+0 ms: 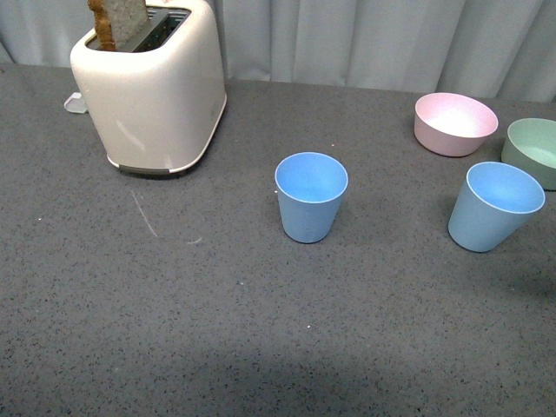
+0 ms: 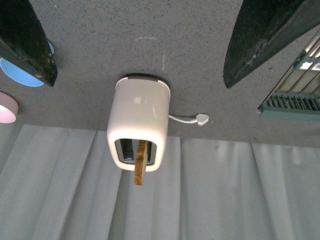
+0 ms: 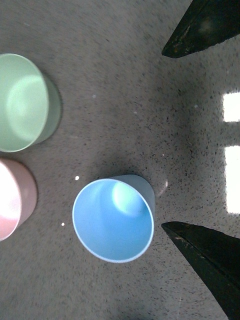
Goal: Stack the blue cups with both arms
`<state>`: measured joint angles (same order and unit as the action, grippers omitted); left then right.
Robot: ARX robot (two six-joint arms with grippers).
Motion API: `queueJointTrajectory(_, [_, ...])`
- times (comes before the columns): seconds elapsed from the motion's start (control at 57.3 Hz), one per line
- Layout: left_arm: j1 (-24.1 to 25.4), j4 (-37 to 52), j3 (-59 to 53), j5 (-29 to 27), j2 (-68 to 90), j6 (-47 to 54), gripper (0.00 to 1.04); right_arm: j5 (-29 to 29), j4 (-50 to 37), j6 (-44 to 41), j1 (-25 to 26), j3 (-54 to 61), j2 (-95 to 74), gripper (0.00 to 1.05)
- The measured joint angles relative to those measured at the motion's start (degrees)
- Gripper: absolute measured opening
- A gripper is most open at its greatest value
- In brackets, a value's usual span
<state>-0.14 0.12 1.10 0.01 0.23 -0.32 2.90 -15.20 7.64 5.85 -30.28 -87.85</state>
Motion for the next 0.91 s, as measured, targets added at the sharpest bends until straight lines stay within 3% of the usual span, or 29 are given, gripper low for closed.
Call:
queueJointTrajectory(0.262, [0.0,0.0,0.0,0.0,0.0,0.02,0.98,0.02,4.59,10.95,-2.62,-14.32,-16.0,0.95])
queueJointTrajectory(0.593, [0.0,0.0,0.0,0.0,0.0,0.02,0.98,-1.53,14.49,13.84,-6.25,-25.62,-25.53,0.95])
queueJointTrajectory(0.907, [0.0,0.0,0.0,-0.02,0.0,0.02,0.98,-3.13,18.6,14.27,-7.28,-28.11,-27.15,0.53])
